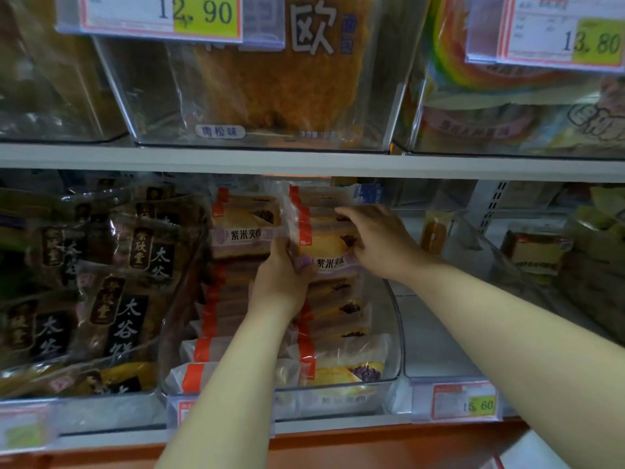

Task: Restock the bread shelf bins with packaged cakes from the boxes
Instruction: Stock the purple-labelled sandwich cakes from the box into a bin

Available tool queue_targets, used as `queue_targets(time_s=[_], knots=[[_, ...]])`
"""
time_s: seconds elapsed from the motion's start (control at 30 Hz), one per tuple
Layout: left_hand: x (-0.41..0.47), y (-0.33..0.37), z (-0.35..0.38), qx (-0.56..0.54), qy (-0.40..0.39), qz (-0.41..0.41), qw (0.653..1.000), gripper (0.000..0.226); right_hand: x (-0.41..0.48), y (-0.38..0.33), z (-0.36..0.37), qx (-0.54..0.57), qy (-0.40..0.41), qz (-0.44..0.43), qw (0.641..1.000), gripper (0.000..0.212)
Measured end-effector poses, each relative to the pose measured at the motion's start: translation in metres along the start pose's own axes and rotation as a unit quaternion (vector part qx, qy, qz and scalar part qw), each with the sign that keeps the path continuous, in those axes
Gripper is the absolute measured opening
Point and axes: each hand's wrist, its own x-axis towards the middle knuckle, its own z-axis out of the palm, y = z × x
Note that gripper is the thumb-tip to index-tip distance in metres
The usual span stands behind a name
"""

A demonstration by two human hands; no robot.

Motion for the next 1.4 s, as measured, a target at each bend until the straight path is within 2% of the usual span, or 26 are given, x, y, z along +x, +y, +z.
queue_targets(time_s=[0.17, 0.3, 0.37, 0.47, 0.53, 0.77, 1.0, 1.2, 1.4], knots=[[-0.005, 0.006, -0.004, 0.015, 0.007, -0.003, 1.0, 0.037, -0.011, 0.002, -0.007, 0.044, 0.009, -0.007, 0.999, 0.067], [-0.017, 0.013, -0.011, 0.037, 0.068, 0.006, 0.997, 0.063, -0.044, 0.003, -0.024, 0.049, 0.004, -0.003, 0.999, 0.063], [-0.035, 0.023, -0.013, 0.043, 0.114, 0.035, 0.992, 0.068, -0.069, 0.004, -0.034, 0.048, 0.008, -0.013, 0.999, 0.062], [-0.074, 0.043, -0.007, 0.043, 0.156, 0.11, 0.981, 0.055, -0.112, 0.008, -0.054, 0.047, 0.021, -0.017, 0.998, 0.054], [-0.103, 0.056, 0.01, 0.04, 0.142, 0.158, 0.976, 0.04, -0.143, 0.013, -0.067, 0.026, 0.014, -0.017, 0.999, 0.049], [-0.183, 0.107, 0.093, 0.037, 0.003, 0.248, 0.968, 0.023, -0.261, 0.075, -0.108, 0.037, 0.004, 0.069, 0.997, 0.03], [-0.239, 0.175, 0.176, 0.065, -0.121, 0.334, 0.933, 0.022, -0.38, 0.16, -0.137, 0.039, 0.031, 0.181, 0.982, 0.021], [-0.262, 0.197, 0.258, 0.197, -0.304, 0.32, 0.876, 0.025, -0.46, 0.222, -0.134, 0.071, 0.023, 0.299, 0.951, 0.02], [-0.264, 0.205, 0.338, 0.28, -0.444, 0.272, 0.806, 0.034, -0.493, 0.261, -0.126, 0.118, -0.035, 0.348, 0.929, 0.024]])
